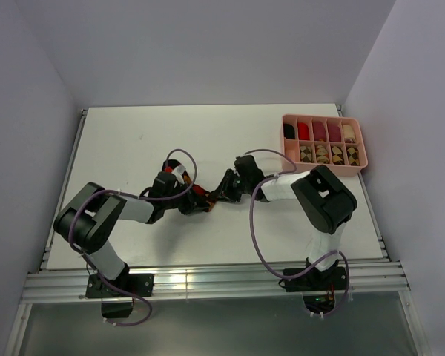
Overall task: Roll the socks
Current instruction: Roll the sock at the center of the board.
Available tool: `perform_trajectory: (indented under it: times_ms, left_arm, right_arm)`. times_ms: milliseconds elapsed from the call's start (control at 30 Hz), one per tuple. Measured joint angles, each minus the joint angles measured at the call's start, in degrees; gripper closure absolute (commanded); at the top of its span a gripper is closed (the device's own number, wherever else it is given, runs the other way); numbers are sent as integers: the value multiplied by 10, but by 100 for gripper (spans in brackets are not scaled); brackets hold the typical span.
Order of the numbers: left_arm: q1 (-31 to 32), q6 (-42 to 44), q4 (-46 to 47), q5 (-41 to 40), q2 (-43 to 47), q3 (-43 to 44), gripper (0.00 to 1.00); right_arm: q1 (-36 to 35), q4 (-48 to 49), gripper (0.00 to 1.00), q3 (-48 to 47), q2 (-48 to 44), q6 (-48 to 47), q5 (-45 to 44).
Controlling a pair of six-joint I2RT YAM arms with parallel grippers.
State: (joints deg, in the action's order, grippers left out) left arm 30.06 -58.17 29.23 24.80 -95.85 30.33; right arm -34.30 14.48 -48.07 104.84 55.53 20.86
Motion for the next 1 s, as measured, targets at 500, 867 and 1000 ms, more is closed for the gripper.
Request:
perform_trajectory:
  times_ms: [500, 867, 1000]
  left_arm:
    - [28, 104, -133, -112, 102, 26, 45]
    - [234, 299, -231, -423, 110, 145, 45]
    - [270, 347, -233, -492, 57, 162, 49]
  right_arm:
    - [-9, -257, 100, -167, 31, -73, -48]
    - [-9, -368, 100, -243, 67, -112, -52]
    - [-9, -377, 100, -250, 71, -116, -50]
